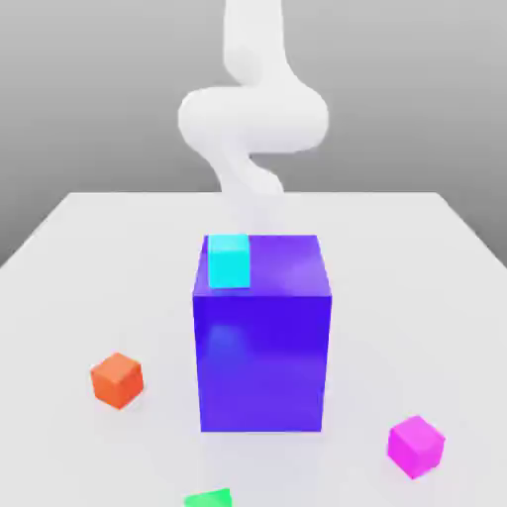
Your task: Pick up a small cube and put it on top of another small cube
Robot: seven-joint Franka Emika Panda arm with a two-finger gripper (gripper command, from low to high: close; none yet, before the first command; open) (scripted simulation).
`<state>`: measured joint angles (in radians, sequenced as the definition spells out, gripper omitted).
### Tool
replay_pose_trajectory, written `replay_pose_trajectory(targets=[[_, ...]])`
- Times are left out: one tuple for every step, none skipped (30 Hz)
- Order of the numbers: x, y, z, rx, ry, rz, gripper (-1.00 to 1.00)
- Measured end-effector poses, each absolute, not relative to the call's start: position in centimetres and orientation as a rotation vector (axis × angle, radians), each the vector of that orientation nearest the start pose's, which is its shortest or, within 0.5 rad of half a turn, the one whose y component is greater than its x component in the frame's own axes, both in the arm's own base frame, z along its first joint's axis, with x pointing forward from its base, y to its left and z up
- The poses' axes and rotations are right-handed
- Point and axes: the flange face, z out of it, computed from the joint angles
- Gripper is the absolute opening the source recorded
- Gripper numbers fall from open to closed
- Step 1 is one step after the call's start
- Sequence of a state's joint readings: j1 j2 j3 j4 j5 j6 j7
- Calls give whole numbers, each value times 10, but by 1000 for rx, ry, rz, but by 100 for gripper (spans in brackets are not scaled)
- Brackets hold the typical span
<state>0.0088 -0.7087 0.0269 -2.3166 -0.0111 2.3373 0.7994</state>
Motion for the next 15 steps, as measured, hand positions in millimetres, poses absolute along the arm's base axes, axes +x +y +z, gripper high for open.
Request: replay_pose_trajectory(targets=[[394, 24, 657, -2555, 992, -933, 0], [406, 32, 640, -2588, 978, -904, 0], [417, 39, 623, -2621, 963, -874, 0], [427, 47, 606, -2653, 948, -844, 0], [436, 54, 588, -2683, 931, -814, 0], [444, 61, 571, -2714, 914, -782, 0], [452, 69, 553, -2743, 895, -751, 0], [458, 76, 534, -2772, 876, -718, 0], [464, 84, 516, -2800, 856, -685, 0], [469, 92, 497, -2827, 834, -651, 0], [473, 99, 478, -2853, 812, -616, 0], [476, 107, 459, -2879, 789, -581, 0], [478, 114, 440, -2903, 765, -545, 0], [479, 122, 421, -2926, 741, -508, 0], [480, 129, 401, -2949, 716, -470, 0]])
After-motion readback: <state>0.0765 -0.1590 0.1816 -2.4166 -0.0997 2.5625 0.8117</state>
